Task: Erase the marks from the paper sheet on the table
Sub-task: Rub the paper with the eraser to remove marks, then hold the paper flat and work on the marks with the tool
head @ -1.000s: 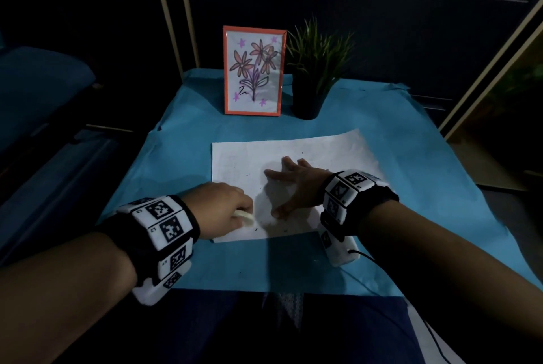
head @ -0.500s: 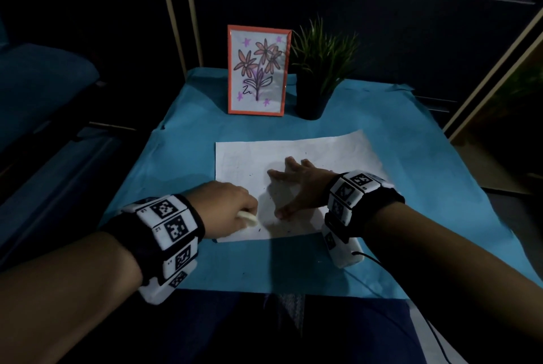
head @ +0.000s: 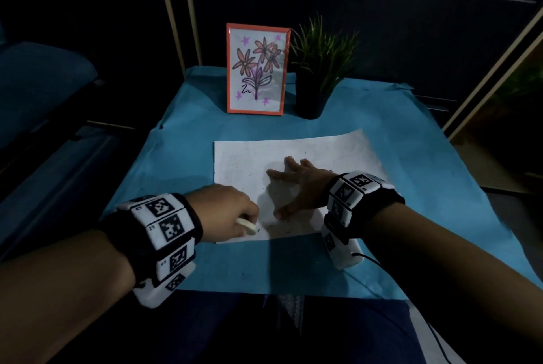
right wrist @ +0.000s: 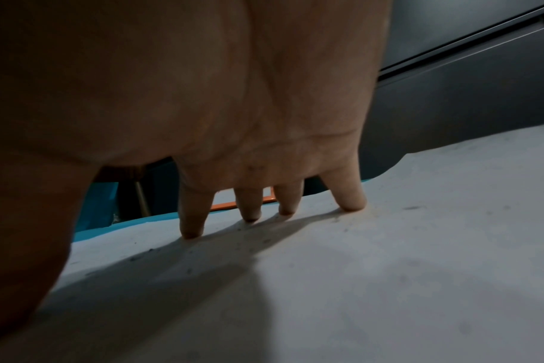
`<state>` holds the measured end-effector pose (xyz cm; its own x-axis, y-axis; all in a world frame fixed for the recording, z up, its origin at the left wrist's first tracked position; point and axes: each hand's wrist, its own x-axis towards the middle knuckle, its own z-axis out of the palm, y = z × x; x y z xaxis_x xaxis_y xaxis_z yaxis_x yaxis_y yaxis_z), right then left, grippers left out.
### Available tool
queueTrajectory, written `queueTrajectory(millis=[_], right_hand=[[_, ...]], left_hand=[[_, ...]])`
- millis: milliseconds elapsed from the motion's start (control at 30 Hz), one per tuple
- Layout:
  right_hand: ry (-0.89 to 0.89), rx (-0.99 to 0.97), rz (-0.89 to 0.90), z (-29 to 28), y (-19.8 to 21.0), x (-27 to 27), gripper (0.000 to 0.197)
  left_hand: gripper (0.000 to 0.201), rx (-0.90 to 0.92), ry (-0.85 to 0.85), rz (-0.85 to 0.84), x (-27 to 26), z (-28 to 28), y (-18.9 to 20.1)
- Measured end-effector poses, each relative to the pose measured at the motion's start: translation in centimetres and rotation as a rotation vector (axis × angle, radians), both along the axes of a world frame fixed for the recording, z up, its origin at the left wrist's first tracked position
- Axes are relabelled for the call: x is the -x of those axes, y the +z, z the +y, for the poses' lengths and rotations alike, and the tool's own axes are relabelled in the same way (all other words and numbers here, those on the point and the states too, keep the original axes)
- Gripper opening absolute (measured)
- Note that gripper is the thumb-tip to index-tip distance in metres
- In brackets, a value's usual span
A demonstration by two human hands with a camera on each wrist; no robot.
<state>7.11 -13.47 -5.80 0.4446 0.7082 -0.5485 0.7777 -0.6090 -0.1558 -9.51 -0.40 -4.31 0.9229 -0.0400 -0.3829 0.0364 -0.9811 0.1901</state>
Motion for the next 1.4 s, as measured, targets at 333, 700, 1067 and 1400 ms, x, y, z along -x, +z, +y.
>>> queueTrajectory(millis=[333,700,1067,1400], right_hand=[[-0.005,-0.03,-0.01,-0.1,-0.2,-0.1,0.098],[-0.013,-0.033,0.005,-0.2,-0.1,0.1,0.098],[-0.001,-0.109,-0.1,-0.7,3.2,1.6,0.076],[-0.069,-0.647,0.039,4.3,5.5,2.3,0.021]], left_hand=[[0.011,-0.097,0.127,-0.127,-2.5,0.6,-0.1],[0.017,-0.072,0.019,-0.038,-0.8,0.1,-0.2],[0.018,0.222,0.401,-0.395,-0.6,5.2,2.1],[0.027,0.564,0.421,-0.55,-3.8,4.6,2.2]])
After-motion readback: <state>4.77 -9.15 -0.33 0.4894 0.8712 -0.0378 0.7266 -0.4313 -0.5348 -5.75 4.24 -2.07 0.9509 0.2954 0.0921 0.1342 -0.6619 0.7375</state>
